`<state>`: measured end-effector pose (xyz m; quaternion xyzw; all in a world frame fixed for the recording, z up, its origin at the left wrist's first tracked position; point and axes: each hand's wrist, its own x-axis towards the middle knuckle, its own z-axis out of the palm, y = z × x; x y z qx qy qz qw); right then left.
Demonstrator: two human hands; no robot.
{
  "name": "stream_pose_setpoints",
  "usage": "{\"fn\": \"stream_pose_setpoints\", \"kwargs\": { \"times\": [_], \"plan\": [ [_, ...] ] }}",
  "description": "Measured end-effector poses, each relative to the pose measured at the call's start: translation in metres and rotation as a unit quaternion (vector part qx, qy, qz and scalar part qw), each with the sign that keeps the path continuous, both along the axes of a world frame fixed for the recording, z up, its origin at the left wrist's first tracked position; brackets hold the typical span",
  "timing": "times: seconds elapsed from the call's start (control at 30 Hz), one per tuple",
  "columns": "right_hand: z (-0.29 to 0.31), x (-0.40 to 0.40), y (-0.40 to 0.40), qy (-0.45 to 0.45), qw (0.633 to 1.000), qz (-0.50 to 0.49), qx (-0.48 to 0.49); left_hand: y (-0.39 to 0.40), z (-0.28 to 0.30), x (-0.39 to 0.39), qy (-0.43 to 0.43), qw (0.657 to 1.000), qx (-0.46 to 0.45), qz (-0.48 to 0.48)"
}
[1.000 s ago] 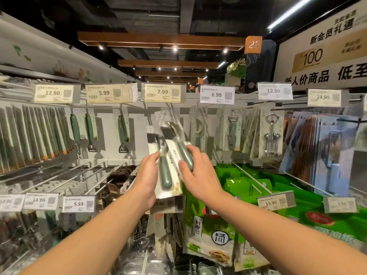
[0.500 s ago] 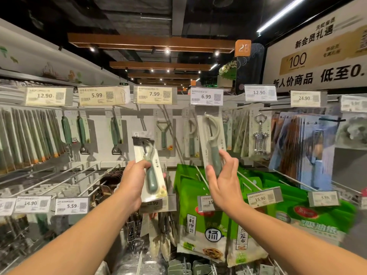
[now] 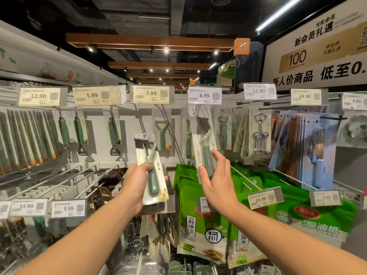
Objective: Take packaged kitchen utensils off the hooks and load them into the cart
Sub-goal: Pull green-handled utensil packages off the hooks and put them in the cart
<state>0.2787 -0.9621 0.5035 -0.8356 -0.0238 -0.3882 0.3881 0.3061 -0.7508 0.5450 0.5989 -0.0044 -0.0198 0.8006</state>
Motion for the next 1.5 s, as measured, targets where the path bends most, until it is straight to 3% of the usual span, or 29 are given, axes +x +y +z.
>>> {"fn": "stream_pose_setpoints", "kwargs": {
  "times": [0.43,0.73,0.8,0.87,0.97,1.1,1.27,1.5],
  "plan": [
    [0.045,0.090,-0.023,0.178,0.983,0.010,-0.045,-0.010,0.004,0.013,-0.014,1.000,0.013,0.005],
    [0.052,0.133,-0.042,0.258,0.964,0.062,0.027,-0.014,0.009,0.032,-0.016,1.000,0.012,-0.017],
    [0.050,0.127,-0.039,0.239,0.970,0.005,0.030,-0.014,0.013,0.034,-0.025,0.999,0.002,-0.023],
    [0.045,0.113,-0.028,0.163,0.986,-0.026,0.025,-0.015,0.016,0.036,-0.032,0.999,-0.003,-0.024],
    [0.036,0.080,0.003,0.077,0.995,0.069,-0.015,-0.020,0.019,0.035,-0.038,0.999,0.000,-0.016],
    [0.026,0.044,0.036,0.072,0.975,0.179,-0.108,-0.029,0.016,0.031,-0.049,0.999,0.009,-0.010],
    [0.019,0.039,0.047,0.012,0.991,0.119,-0.056,-0.032,0.012,0.021,-0.073,0.993,0.078,-0.048],
    [0.010,0.020,0.030,-0.041,0.992,0.067,-0.098,-0.019,0.020,0.015,-0.092,0.976,0.186,-0.072]
  ]
}}
